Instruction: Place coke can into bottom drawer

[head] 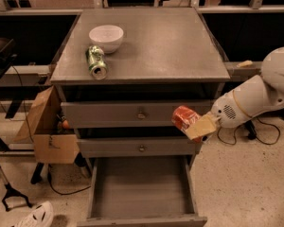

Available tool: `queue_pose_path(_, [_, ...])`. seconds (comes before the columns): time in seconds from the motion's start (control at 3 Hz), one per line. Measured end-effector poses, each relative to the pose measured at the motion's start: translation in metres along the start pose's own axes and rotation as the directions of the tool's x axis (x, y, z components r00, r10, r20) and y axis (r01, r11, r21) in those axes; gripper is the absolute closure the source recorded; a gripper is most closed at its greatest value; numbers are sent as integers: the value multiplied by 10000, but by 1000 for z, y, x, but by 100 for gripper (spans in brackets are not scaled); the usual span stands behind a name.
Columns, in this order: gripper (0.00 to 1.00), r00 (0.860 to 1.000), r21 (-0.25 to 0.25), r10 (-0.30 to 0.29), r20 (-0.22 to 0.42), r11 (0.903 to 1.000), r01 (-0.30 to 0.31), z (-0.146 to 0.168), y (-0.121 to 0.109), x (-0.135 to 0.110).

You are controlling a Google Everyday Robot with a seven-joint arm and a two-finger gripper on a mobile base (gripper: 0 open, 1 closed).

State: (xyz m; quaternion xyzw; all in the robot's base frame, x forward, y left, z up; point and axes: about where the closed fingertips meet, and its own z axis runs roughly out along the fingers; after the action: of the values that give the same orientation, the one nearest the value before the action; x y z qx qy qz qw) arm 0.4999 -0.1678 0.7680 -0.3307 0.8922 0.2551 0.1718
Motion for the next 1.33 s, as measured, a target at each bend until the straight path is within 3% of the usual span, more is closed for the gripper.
queue_pose_path(0.33, [100, 9914, -92, 55, -1306, 9999, -67, 77, -39, 58])
queue_pose_path(0.67, [100, 9721, 407, 762, -2219, 9968, -688, 159, -82, 89])
queue_pose_path(1.0, [100, 9656, 528, 1316, -2245, 9910, -1228, 170, -83, 87])
queue_pose_path(1.33, [100, 9655, 526, 1318, -2246, 9910, -1230, 170, -83, 88])
